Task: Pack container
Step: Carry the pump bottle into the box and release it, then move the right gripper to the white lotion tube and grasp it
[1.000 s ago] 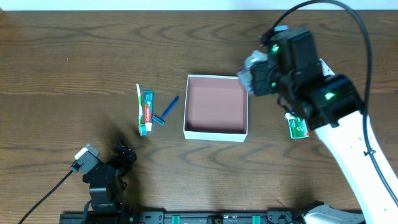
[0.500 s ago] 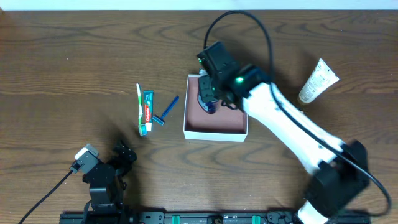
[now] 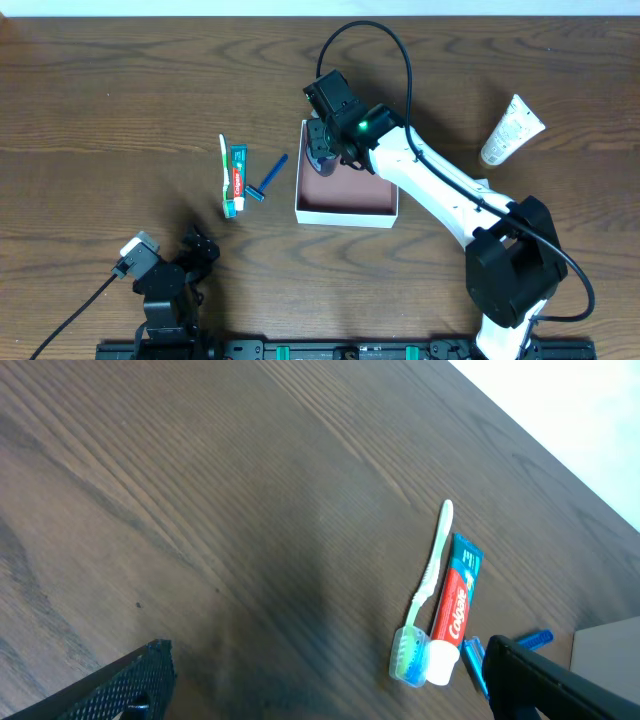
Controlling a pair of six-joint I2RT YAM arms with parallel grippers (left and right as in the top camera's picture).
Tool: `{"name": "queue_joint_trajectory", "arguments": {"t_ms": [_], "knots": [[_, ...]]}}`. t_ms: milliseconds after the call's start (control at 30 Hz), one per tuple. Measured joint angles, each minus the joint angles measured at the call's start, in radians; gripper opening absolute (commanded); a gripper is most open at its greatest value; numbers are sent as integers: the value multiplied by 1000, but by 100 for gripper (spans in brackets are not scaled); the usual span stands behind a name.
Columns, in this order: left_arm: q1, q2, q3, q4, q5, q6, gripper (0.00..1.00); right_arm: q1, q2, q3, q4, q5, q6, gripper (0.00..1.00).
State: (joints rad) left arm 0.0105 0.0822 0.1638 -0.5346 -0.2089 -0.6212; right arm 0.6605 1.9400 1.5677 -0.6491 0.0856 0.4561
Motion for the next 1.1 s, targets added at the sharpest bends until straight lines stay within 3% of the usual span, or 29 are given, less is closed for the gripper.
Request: {"name": "queue_joint_trajectory", "arguments": {"t_ms": [100, 333, 600, 833, 1100], "knots": [[0, 0, 0, 0, 0, 0, 98, 0, -8, 3, -5, -2, -11, 80], [0, 0, 0, 0, 0, 0, 98, -1, -138, 3, -86, 8, -27, 82], [0, 0, 0, 0, 0, 0, 98, -51, -440, 5, -267, 169, -70, 84], [0, 0, 0, 0, 0, 0, 98, -332, -631, 23, -330, 289, -184, 86], [0, 0, 0, 0, 0, 0, 98, -678, -517, 23, -304, 101, -402, 85]]}}
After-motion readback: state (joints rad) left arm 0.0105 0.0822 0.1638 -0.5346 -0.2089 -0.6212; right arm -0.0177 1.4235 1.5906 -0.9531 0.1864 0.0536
